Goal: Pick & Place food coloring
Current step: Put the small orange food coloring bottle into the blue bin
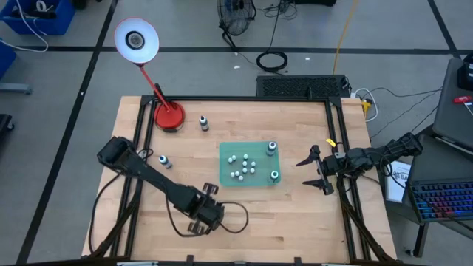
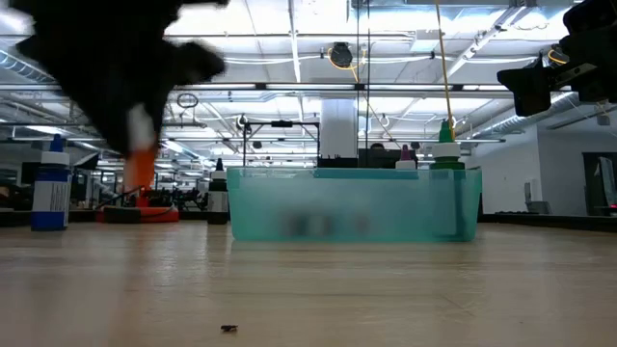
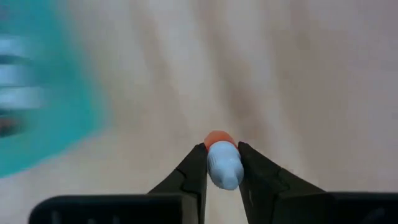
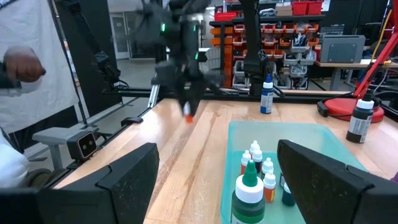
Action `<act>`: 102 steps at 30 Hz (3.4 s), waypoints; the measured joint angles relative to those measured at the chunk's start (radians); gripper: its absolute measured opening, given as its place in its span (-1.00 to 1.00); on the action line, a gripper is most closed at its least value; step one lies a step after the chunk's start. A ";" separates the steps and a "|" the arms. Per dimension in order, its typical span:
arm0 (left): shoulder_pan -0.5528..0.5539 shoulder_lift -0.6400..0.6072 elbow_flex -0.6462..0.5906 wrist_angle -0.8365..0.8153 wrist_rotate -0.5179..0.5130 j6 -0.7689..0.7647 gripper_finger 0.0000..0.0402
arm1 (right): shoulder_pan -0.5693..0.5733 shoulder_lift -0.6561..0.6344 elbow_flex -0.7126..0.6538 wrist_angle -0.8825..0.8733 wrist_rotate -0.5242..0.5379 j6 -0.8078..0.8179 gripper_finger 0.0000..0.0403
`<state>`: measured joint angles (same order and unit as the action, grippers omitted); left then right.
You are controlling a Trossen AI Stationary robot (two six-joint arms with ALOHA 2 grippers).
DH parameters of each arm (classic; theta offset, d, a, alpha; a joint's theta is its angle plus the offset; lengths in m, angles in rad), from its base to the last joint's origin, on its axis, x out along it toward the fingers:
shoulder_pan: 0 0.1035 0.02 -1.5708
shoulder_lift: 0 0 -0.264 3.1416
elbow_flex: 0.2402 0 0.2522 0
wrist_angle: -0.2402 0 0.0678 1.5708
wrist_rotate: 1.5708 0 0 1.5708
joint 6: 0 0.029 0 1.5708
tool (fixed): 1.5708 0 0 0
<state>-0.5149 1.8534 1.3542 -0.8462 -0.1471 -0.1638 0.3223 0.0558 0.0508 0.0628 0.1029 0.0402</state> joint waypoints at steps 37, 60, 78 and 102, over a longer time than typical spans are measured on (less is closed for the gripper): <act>0.516 -0.008 -0.047 0.220 0.148 0.312 -0.66 | 0.000 0.000 0.000 0.000 0.000 0.000 0.56; 0.516 -0.008 -0.110 0.276 0.174 0.290 -0.66 | 0.000 0.000 0.000 0.000 0.000 0.000 0.56; 0.514 -0.008 -0.110 0.275 0.174 0.283 -0.66 | 0.000 0.000 0.000 0.000 0.000 0.000 0.56; 0.514 -0.008 -0.110 0.274 0.174 0.267 -0.66 | 0.000 0.000 0.000 0.000 0.000 0.000 0.56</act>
<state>-0.0013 1.8458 1.2446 -0.5720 0.0273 0.1029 0.3222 0.0555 0.0507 0.0628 0.1028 0.0402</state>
